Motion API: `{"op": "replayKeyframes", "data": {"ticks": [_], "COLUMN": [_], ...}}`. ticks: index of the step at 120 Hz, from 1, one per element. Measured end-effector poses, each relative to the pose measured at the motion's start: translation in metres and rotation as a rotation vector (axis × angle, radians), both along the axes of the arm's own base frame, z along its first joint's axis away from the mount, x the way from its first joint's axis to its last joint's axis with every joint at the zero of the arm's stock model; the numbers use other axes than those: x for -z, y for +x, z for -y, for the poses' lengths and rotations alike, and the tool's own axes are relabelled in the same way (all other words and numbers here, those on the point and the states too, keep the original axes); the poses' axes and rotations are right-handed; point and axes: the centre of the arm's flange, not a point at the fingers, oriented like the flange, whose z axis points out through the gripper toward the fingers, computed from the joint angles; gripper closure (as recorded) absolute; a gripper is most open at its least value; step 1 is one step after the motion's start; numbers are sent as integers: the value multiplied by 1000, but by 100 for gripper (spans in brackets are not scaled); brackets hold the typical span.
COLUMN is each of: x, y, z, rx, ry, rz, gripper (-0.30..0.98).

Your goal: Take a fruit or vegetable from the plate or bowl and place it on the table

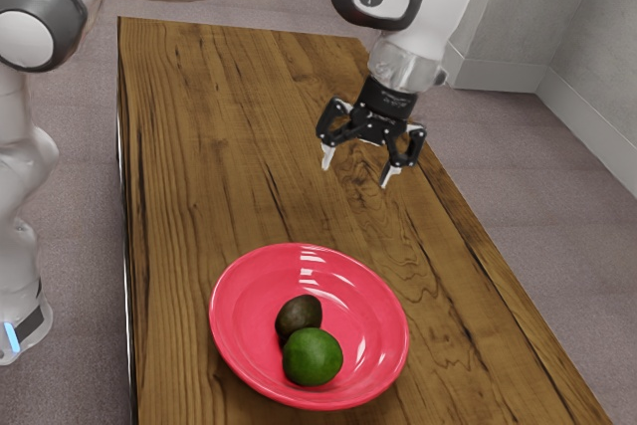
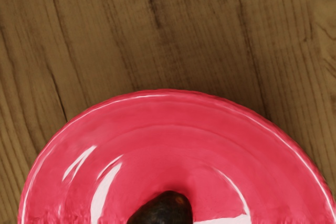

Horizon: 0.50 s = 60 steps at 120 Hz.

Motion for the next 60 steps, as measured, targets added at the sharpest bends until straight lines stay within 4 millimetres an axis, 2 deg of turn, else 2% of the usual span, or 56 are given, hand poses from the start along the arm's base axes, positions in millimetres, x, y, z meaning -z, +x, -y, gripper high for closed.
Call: {"op": "replayKeyframes", "data": {"ticks": [8, 12, 16, 24, 29, 49, 60], "x": [30, 37, 41, 45, 48, 60, 69], "y": [-46, -63, -65, -56, -54, -55, -68], "z": [58, 74, 68, 32, 23, 37, 41], "rx": [178, 240, 249, 209, 210, 291, 335], "ry": [-26, -41, -55, -79, -90, -117, -132], "rz": [-15, -4, 11, 51, 71, 132, 150], "gripper": [0, 0, 0, 0, 0, 0, 0]}}
